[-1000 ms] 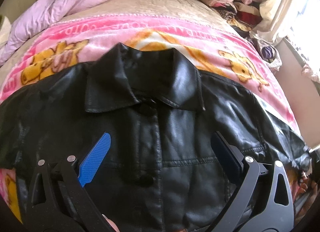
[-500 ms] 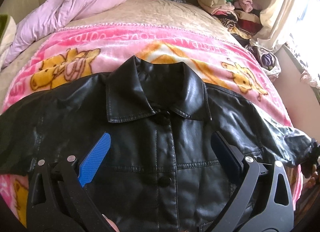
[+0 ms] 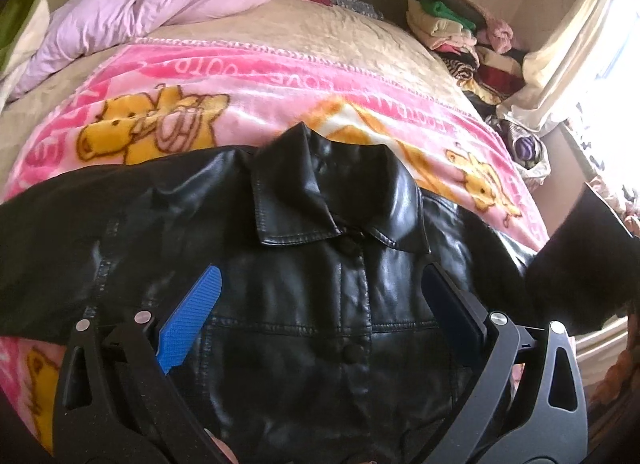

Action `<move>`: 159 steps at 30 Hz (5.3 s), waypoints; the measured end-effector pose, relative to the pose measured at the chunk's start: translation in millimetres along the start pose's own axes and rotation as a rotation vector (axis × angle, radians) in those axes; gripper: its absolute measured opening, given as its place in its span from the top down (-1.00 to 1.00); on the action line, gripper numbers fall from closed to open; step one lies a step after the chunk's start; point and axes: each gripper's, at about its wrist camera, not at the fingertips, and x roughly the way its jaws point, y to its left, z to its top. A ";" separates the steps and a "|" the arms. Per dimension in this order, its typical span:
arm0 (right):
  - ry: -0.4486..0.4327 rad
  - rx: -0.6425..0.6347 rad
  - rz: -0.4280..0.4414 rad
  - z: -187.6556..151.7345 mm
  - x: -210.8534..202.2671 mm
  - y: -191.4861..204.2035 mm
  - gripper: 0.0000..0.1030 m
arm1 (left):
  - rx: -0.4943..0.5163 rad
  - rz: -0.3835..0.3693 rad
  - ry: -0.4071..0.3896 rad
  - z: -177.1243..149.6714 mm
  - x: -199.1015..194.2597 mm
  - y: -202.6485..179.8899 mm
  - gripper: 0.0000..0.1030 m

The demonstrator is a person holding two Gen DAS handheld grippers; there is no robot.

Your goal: Fold large clothes

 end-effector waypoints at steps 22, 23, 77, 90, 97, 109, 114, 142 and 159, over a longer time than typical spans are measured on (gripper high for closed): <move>0.510 0.106 0.006 -144.0 81.0 52.8 -0.69 | -0.213 -0.202 0.104 -13.1 11.8 56.5 -0.82; 0.462 0.130 -0.007 -139.0 74.8 49.7 -0.70 | -0.217 -0.211 0.107 -13.4 12.2 56.8 -0.82; 0.166 0.070 -0.129 -77.6 -20.2 27.5 -0.54 | -0.061 -0.308 -0.299 -13.9 -102.7 38.6 1.00; 0.255 0.005 -0.193 -67.5 41.9 30.0 -0.07 | -0.228 -0.201 -0.104 -26.3 -43.8 106.5 0.99; 0.417 -0.074 -0.168 -95.6 98.8 35.3 0.01 | -0.209 -0.127 -0.070 -31.5 -31.2 114.6 0.96; 0.526 0.033 -0.191 -127.2 123.5 -1.4 0.00 | -0.208 -0.024 0.001 -42.3 -9.5 130.3 0.80; 0.481 -0.009 -0.148 -119.4 95.7 26.7 -0.12 | -0.171 -0.017 -0.068 -45.8 -32.2 121.7 0.63; 0.654 -0.220 -0.099 -166.4 131.5 120.4 -0.77 | -0.074 -0.005 -0.021 -99.2 -15.4 109.5 0.06; 0.599 -0.192 -0.065 -159.4 120.4 157.2 -0.91 | -0.144 0.036 -0.038 -107.4 -79.2 145.7 -0.40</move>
